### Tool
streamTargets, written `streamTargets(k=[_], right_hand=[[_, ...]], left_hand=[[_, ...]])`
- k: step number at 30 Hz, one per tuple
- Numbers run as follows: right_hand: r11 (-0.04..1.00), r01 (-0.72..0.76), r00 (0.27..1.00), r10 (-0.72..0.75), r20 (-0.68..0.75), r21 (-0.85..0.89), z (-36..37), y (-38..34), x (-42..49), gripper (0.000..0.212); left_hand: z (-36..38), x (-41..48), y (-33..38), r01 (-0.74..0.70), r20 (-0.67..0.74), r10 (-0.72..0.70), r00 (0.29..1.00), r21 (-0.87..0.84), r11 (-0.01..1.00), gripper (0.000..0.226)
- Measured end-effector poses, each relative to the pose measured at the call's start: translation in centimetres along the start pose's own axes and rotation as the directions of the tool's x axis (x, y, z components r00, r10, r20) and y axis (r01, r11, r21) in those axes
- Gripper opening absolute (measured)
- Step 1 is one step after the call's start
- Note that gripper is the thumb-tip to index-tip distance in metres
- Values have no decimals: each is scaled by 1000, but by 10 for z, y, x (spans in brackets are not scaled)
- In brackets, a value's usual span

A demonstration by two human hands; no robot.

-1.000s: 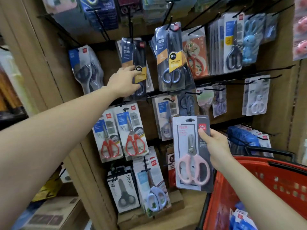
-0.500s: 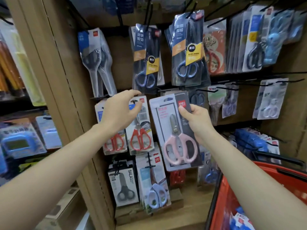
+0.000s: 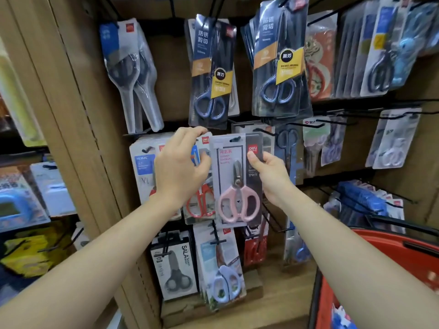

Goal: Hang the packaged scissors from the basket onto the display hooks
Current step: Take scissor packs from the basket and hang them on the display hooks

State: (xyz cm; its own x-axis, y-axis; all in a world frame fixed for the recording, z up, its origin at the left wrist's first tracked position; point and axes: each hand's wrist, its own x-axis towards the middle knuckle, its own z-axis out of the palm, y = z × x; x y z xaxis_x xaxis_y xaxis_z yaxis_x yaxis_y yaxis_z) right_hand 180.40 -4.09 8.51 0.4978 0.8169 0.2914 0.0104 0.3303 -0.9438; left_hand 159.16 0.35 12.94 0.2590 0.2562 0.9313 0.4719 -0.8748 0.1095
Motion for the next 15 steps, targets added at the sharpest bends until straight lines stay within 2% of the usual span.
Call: streamTargets(k=[9, 11, 13, 15], right_hand=[[995, -28, 994, 18, -107, -93, 12, 2, 17, 16], [967, 63, 983, -103, -153, -247, 5, 13, 8, 35], [817, 252, 912, -380, -155, -519, -4, 30, -12, 54], [506, 457, 791, -607, 74, -731, -8, 52, -33, 65]], left_hand=[[-1, -3, -3, -8, 21, 8, 1000, 12, 1000, 44], [-3, -3, -4, -12, 31, 11, 999, 11, 1000, 46], [-3, -3, -5, -6, 37, 5, 999, 4, 1000, 47], [-1, -4, -4, 3, 33, -3, 999, -1, 1000, 47]])
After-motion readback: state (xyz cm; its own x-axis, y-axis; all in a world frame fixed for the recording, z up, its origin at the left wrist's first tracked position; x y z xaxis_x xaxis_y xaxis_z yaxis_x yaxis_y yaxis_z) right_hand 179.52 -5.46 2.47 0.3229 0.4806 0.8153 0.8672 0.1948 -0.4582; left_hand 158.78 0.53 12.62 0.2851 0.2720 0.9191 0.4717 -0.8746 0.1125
